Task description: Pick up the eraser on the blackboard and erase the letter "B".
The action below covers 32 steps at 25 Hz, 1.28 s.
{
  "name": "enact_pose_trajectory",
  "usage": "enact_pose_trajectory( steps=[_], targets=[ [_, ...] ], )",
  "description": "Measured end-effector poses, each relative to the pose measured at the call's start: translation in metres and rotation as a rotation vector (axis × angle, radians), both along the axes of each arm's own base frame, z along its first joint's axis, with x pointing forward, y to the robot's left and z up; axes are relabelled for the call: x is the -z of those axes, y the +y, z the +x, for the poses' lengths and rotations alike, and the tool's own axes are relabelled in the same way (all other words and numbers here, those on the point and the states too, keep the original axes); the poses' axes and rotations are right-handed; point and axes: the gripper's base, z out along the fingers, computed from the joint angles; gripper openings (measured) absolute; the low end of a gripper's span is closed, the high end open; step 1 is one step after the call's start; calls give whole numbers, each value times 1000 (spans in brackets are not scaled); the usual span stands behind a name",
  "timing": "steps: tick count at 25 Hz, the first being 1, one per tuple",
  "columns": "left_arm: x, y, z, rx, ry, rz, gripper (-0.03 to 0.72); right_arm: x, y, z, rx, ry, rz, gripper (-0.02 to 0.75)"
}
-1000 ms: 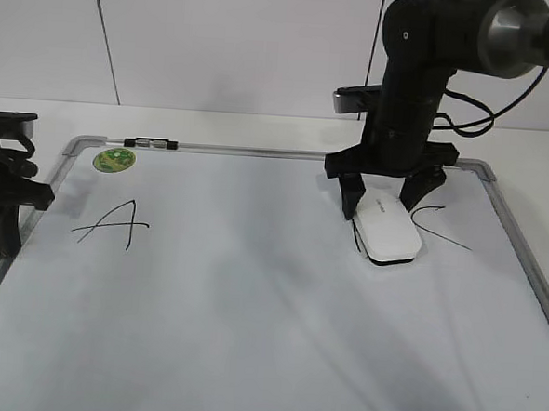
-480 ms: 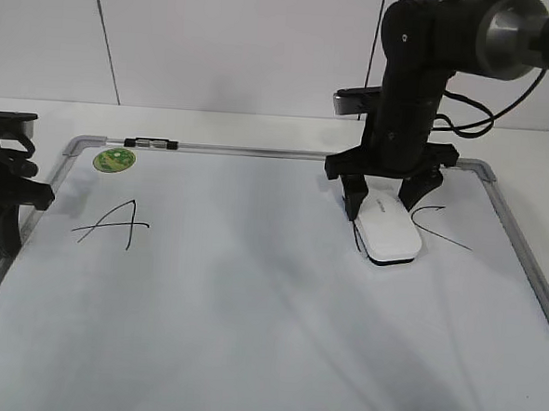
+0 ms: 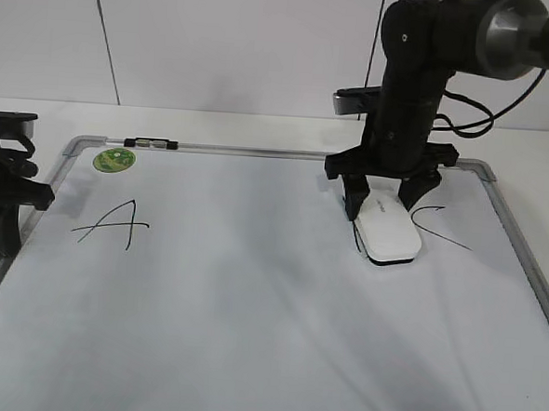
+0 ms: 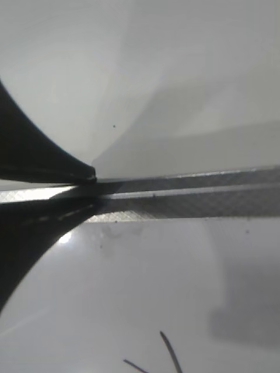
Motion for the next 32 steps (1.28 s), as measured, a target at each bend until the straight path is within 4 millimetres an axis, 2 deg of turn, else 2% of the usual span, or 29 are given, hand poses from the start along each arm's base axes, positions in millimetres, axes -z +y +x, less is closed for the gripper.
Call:
enact_pose_trajectory(
  steps=[9,14,20,23,28,32],
  targets=[
    [0,0,0,0,2,0,51,0,-1,1,-3,-6,-16,545],
    [0,0,0,0,4,0,51,2,5,-1,-8,7,10,545],
    [0,1,0,-2,6,0,52,2,36,-13,-104,6,8,545],
    [0,1,0,-2,6,0,52,3,45,-17,-129,13,20,545],
    [0,1,-1,-1,9,0,52,3,40,-15,-114,21,41,545],
    [0,1,-1,-1,9,0,52,3,25,-8,-65,30,71,545]
  ],
)
